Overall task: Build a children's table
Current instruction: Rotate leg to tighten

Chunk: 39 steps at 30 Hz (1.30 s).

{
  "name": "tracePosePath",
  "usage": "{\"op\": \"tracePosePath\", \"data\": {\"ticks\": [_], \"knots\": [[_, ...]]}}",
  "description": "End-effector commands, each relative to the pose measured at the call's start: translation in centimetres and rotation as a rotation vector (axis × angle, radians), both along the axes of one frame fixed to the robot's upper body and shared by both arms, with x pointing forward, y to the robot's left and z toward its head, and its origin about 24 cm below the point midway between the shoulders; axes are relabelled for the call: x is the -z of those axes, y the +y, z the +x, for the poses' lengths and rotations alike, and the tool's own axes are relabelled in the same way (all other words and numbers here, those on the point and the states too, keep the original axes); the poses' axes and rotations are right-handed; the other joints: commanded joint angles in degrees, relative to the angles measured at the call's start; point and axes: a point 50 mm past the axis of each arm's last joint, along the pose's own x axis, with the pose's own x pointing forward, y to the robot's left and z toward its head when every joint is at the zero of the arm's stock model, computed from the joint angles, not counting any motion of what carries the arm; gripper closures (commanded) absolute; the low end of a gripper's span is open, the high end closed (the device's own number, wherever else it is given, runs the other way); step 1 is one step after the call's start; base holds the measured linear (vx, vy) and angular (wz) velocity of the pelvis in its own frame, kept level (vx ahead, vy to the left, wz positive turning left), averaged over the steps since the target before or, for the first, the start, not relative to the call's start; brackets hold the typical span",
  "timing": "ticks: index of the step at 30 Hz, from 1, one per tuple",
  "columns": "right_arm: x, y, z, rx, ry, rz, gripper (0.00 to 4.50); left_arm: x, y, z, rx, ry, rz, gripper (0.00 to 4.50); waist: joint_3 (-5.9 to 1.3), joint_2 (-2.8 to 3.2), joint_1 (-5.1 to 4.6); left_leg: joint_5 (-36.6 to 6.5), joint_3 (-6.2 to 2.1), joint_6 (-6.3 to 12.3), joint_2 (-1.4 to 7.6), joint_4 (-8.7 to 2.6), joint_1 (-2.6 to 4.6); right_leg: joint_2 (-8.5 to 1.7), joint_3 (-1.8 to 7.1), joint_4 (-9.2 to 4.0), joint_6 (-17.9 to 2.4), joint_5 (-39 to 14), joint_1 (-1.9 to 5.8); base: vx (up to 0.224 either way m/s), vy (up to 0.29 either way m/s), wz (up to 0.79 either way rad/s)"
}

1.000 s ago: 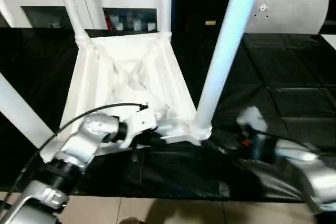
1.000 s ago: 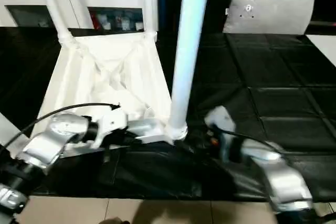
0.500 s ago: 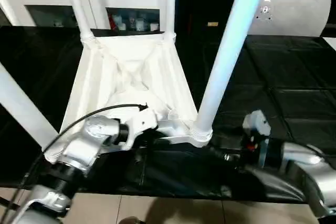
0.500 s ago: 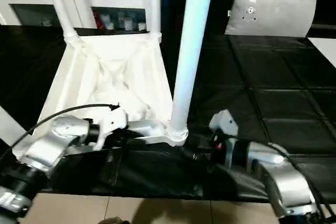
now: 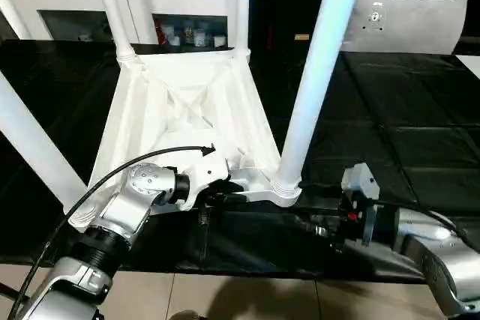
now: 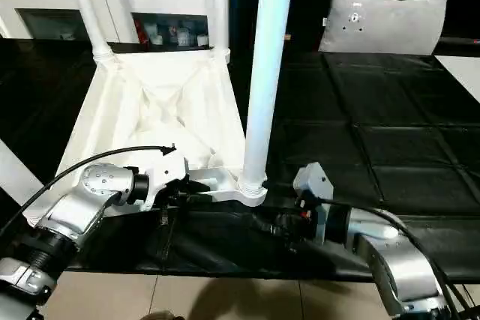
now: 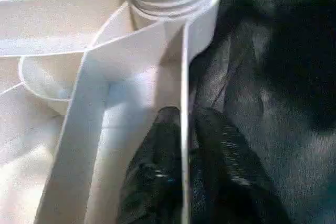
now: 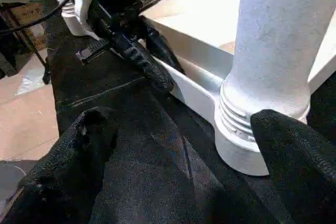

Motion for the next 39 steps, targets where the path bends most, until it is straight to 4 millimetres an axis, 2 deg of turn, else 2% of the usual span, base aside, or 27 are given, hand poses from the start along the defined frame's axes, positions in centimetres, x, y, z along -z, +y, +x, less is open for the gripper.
{"op": "tracePosePath", "data": {"ticks": [1,4,10,13,16,18,19,25,30,33,35,39], "knots": [[-0.6,-0.2,0.2,-0.002,-0.035,-0.004,0.00,1.6,1.0,-0.5,-0.009,0.054,0.094,4.18,-2.28,-0.58,0.23,-13.64,-1.33,1.25,3.36,-4.47,0.86,-5.18,2.65,-5.58,-10.53,-11.04,1.37,0.000,0.000,0.00],[-0.8,-0.3,0.5,-0.001,-0.049,-0.008,0.00,1.6,1.0,-0.5,0.012,0.054,0.117,4.46,-2.38,-0.53,0.20,-13.28,-1.37,1.23,3.40,-4.48,0.85,-5.20,2.66,-5.57,-10.50,-11.15,1.35,0.000,0.000,0.00],[-1.4,-0.5,1.5,0.022,-0.092,-0.012,0.00,1.0,0.7,-0.5,0.048,0.065,0.068,4.46,-2.65,-0.48,0.11,-10.96,-1.25,1.89,3.34,-4.19,0.81,-5.08,2.58,-4.95,-12.15,-5.25,1.47,0.000,0.000,0.00],[-1.9,-0.8,2.2,-0.006,-0.105,-0.019,0.00,0.9,0.5,-1.3,0.150,0.103,0.062,4.46,-2.85,-0.48,0.09,-9.45,-1.19,2.62,3.22,-3.98,0.66,-5.11,2.48,-4.67,-12.90,-2.53,1.71,0.000,0.000,0.00],[-2.1,-0.9,2.5,-0.075,-0.078,-0.010,0.30,0.9,0.4,-2.0,0.245,0.132,0.092,4.50,-3.06,-0.33,0.16,-7.97,-1.11,3.52,3.34,-3.76,0.75,-4.91,2.37,-4.24,-13.95,1.47,1.72,0.000,0.000,0.00],[-2.1,-0.8,2.5,-0.114,-0.062,-0.004,0.40,0.9,0.3,-2.2,0.285,0.136,0.109,4.50,-3.03,-0.27,0.27,-7.65,-1.02,4.20,3.39,-3.67,0.75,-4.91,2.28,-4.16,-14.37,2.31,1.71,0.000,0.000,0.00],[-2.1,-0.7,2.5,-0.147,-0.050,-0.010,0.62,0.9,0.2,-2.3,0.309,0.137,0.117,4.50,-3.08,-0.19,0.51,-7.54,-0.92,4.33,3.52,-3.57,0.93,-4.90,2.29,-4.11,-14.61,2.69,1.58,0.000,0.000,0.00],[-1.6,-0.1,2.7,-0.263,-0.008,-0.050,0.95,0.7,-0.1,-2.7,0.393,0.135,0.150,4.50,-3.05,-0.25,1.74,-8.29,-0.87,3.68,3.68,-3.65,0.98,-5.06,2.23,-4.08,-14.74,0.76,1.56,0.000,0.000,0.00],[-1.4,0.3,2.9,-0.305,0.011,-0.047,1.46,0.7,-0.3,-2.8,0.415,0.135,0.158,4.50,-3.12,-0.17,2.02,-8.69,-0.92,2.92,3.65,-3.66,0.95,-5.05,2.23,-3.98,-14.56,0.64,1.59,0.000,0.000,0.00],[-1.4,0.4,3.0,-0.311,0.016,-0.045,1.56,0.7,-0.3,-2.8,0.418,0.135,0.159,4.50,-3.25,-0.19,2.26,-7.83,-0.95,3.14,3.67,-3.58,0.95,-5.07,2.22,-3.83,-14.45,1.94,1.65,0.000,0.000,0.00],[-1.4,0.4,3.1,-0.324,0.028,-0.040,1.90,0.7,-0.3,-2.9,0.424,0.139,0.160,4.50,-3.35,-0.20,2.44,-7.04,-0.92,3.52,3.62,-3.44,0.95,-4.99,2.17,-3.69,-14.69,3.47,1.60,0.000,0.000,0.00],[-1.3,0.4,3.1,-0.337,0.042,-0.036,2.08,0.8,-0.3,-2.9,0.427,0.145,0.160,4.50,-3.30,-0.30,2.60,-7.14,-0.91,3.61,3.60,-3.44,0.86,-5.02,2.15,-3.70,-14.56,2.94,1.67,0.000,0.000,0.00]]}}
